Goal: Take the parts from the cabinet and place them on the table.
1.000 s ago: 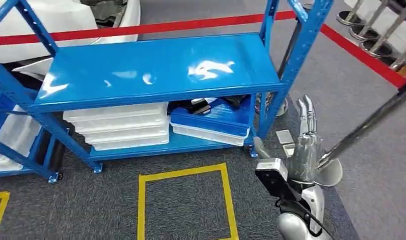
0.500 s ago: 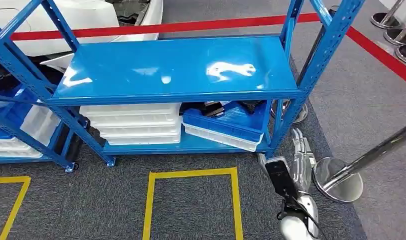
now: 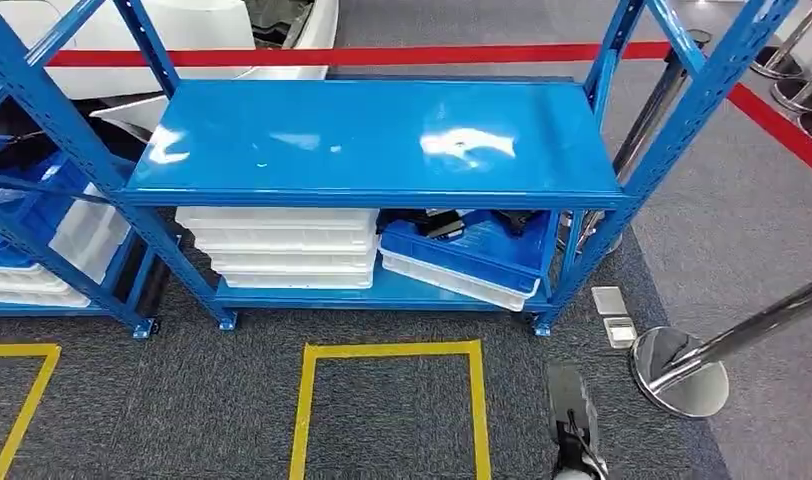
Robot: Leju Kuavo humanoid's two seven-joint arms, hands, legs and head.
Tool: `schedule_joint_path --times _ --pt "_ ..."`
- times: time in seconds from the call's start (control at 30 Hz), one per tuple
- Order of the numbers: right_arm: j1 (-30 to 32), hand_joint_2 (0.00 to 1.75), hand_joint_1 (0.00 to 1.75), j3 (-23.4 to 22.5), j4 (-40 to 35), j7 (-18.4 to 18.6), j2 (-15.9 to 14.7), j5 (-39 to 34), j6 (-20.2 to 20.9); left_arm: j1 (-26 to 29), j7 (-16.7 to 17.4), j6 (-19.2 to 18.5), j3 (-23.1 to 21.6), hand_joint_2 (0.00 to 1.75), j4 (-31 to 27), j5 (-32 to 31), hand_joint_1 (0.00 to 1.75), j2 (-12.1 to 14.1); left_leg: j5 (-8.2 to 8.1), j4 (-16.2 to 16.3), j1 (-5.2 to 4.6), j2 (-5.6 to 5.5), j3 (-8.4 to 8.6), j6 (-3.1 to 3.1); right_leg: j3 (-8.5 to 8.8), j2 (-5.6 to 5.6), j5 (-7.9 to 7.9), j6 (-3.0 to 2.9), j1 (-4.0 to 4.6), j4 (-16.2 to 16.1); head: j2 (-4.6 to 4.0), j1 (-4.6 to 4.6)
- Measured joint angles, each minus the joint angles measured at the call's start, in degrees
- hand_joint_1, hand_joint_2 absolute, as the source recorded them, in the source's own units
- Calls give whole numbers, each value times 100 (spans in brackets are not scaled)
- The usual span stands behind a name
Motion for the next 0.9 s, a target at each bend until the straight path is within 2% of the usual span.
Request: schedule_joint_path --times 0.07,0.1,0.23,0.3,0.57,0.9 --pt "-15 175 0 74 602 379 69 -299 409 -15 15 2 0 0 0 -43 0 2 -9 4 -11 3 -6 11 9 1 0 130 -16 -16 0 28" --pt "-33 175 0 126 851 537 122 -382 633 -8 26 2 0 0 0 -65 0 4 -14 6 -15 3 -4 19 11 -1 0 170 -20 -21 0 50" --pt "-182 175 0 273 1580 1114 249 -653 1112 -13 83 15 0 0 -4 -164 0 11 -16 9 -13 5 6 21 7 -1 -1 185 -10 -19 0 41" --pt "-224 175 0 347 1798 1222 279 -723 1245 -11 107 24 -15 0 -9 -201 0 11 -14 8 -4 5 10 18 10 -1 -1 186 7 -17 0 37" --pt "-293 175 0 555 2194 1185 319 -773 1374 -11 160 55 -90 0 -31 -256 0 11 -1 1 35 5 21 -4 9 -2 -7 174 49 4 0 22" --pt "-321 175 0 618 2341 1178 321 -773 1381 -11 162 55 -92 0 -31 -256 0 11 -3 0 43 5 23 -14 10 -1 -15 159 58 9 0 20"
